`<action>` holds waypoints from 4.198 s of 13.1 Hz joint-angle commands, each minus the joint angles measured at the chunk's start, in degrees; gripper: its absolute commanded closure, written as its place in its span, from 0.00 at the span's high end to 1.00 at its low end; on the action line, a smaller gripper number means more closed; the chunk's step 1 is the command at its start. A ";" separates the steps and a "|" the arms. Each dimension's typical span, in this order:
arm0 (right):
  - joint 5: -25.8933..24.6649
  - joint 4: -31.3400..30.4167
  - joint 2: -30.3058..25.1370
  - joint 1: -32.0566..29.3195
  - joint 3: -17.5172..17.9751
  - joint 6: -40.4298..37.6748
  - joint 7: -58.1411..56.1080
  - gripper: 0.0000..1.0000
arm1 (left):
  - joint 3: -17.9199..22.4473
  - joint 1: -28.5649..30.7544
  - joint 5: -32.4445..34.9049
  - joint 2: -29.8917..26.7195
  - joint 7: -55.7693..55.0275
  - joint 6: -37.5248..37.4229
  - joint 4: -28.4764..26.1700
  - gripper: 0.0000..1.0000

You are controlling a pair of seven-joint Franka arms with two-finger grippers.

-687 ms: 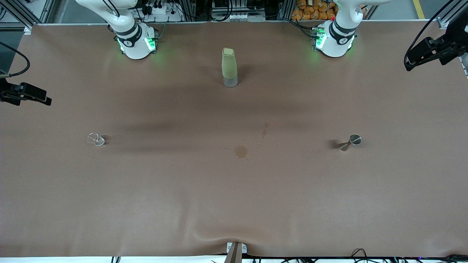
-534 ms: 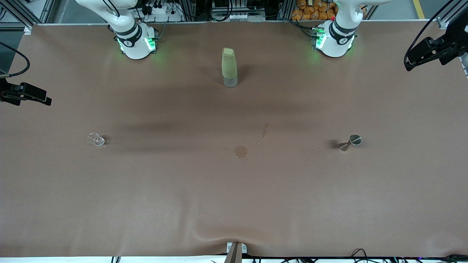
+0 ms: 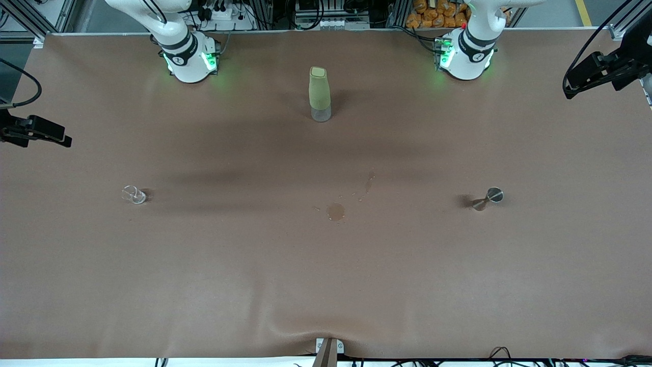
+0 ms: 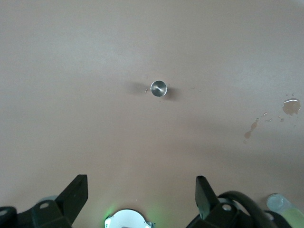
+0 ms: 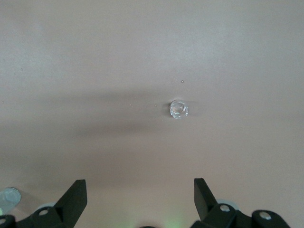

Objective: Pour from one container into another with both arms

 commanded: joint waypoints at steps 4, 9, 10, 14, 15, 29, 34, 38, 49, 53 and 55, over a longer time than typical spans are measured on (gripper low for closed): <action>-0.04 0.95 0.38 -0.65 0.68 -0.21 0.58 1.00 | 0.00 0.07 0.29 0.78 -0.11 -1.30 1.51 1.00; -0.40 0.86 0.38 -0.56 0.77 -0.21 0.23 1.00 | -0.53 -0.54 0.20 2.27 -0.89 -1.21 0.28 1.00; -0.31 0.86 0.38 -0.65 0.68 -0.21 0.14 1.00 | -0.62 -0.72 0.29 2.36 -0.98 -0.95 -0.42 1.00; -0.22 0.68 -0.24 -0.91 0.68 -2.05 -1.87 1.00 | -2.20 0.25 2.49 0.00 0.77 4.66 -6.90 1.00; -0.22 0.60 -0.67 -1.00 0.59 -3.44 -3.79 1.00 | -1.76 0.34 2.23 -1.14 2.17 6.68 -9.97 1.00; -1.45 -16.61 -13.33 1.82 -14.25 0.93 -56.33 1.00 | -1.50 26.95 -26.57 7.61 59.93 36.30 -36.99 1.00; -1.72 -21.45 -13.34 1.46 -17.77 11.02 -86.64 1.00 | -1.50 31.62 -39.42 22.82 90.19 38.69 -32.60 1.00; 0.21 -25.15 -11.50 -2.12 -18.57 18.59 -101.43 1.00 | -2.73 31.62 -40.05 33.71 115.85 33.43 -24.01 1.00; 35.96 -25.77 13.10 -10.49 -21.82 23.79 -144.58 1.00 | -3.52 31.27 -50.50 47.28 148.49 22.52 -16.25 1.00; 48.53 -22.44 24.43 -11.28 -23.75 15.02 -155.32 1.00 | -4.57 31.27 -56.73 49.47 160.97 19.45 -16.24 1.00; 52.76 -20.77 29.44 -12.24 -23.84 10.45 -158.40 1.00 | -4.66 31.19 -57.63 50.70 164.50 19.18 -16.24 1.00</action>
